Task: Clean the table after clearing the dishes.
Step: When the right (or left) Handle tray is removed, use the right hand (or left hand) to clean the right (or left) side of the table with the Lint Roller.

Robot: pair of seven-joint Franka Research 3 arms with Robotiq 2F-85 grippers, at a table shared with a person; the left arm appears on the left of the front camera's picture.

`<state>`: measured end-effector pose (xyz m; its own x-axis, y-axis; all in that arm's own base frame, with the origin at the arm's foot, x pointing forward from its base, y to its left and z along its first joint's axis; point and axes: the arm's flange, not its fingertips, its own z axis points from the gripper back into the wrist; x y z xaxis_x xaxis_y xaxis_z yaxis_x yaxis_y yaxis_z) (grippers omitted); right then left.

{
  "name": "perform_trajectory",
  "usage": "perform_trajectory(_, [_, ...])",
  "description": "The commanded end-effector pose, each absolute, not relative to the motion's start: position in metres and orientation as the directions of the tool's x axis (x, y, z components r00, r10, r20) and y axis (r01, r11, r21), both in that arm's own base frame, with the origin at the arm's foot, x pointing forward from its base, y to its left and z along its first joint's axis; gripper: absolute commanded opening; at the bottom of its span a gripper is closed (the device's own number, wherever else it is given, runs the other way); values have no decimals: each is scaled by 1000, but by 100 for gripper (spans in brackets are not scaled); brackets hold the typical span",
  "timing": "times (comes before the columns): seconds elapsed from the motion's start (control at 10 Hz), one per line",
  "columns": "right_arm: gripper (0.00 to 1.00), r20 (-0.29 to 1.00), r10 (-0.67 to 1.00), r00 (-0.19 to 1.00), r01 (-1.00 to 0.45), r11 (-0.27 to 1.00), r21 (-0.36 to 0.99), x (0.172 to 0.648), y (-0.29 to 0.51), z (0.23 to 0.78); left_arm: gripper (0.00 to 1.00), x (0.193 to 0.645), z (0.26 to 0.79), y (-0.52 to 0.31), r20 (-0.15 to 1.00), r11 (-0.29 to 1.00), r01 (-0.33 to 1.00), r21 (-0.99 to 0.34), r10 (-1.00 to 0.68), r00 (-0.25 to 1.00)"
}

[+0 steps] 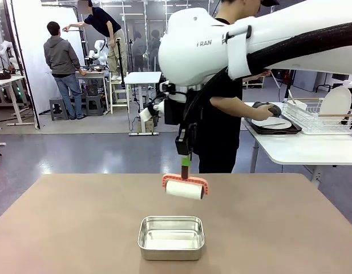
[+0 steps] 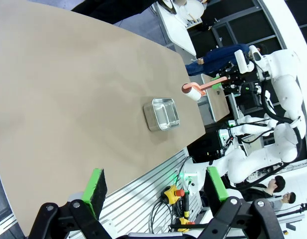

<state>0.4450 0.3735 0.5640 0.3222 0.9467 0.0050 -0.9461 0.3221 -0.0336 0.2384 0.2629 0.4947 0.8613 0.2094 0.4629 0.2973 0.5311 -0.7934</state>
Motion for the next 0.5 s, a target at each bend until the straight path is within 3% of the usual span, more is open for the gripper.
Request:
perform_trajectory(0.0, [0, 23, 831, 555, -832, 555, 15, 446, 334, 560, 100, 237, 496, 264, 477, 520, 313, -795, 215, 852])
perform_trajectory(0.4, [0, 140, 338, 931, -362, 903, 231, 440, 231, 519, 100, 237, 496, 264, 477, 520, 313, -795, 215, 852])
